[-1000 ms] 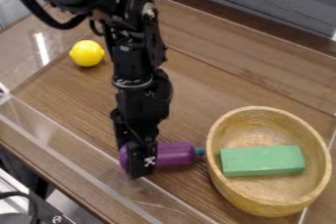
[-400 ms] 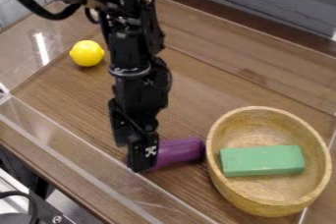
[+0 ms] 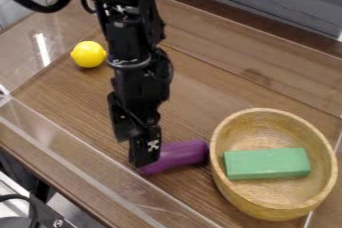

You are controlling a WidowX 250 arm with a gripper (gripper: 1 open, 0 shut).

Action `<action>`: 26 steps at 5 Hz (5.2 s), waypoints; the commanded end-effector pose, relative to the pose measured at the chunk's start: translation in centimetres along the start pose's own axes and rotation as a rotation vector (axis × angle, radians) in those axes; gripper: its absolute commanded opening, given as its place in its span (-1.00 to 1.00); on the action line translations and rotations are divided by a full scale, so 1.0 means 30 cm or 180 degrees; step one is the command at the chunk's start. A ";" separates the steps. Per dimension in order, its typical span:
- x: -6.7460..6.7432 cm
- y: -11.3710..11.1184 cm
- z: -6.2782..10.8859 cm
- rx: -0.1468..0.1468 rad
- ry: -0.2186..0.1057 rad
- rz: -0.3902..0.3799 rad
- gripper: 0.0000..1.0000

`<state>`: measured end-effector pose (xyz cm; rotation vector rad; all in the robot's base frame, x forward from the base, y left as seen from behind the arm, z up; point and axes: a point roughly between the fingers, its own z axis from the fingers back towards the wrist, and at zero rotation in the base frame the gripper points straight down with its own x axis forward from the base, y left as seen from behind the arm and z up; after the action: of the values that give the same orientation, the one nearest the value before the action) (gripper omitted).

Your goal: Remove the purple eggplant from inside the brown bowl and put it on the table

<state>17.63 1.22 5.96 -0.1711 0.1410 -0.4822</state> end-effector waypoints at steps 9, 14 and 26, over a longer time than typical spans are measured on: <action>0.034 0.044 0.119 0.0210 -0.0390 0.0289 1.00; 0.041 0.052 0.168 0.0271 -0.0534 0.0410 1.00; 0.160 0.542 0.223 0.0557 -0.0795 0.0686 1.00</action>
<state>29.45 13.35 7.07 -0.0788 -0.0713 -0.2577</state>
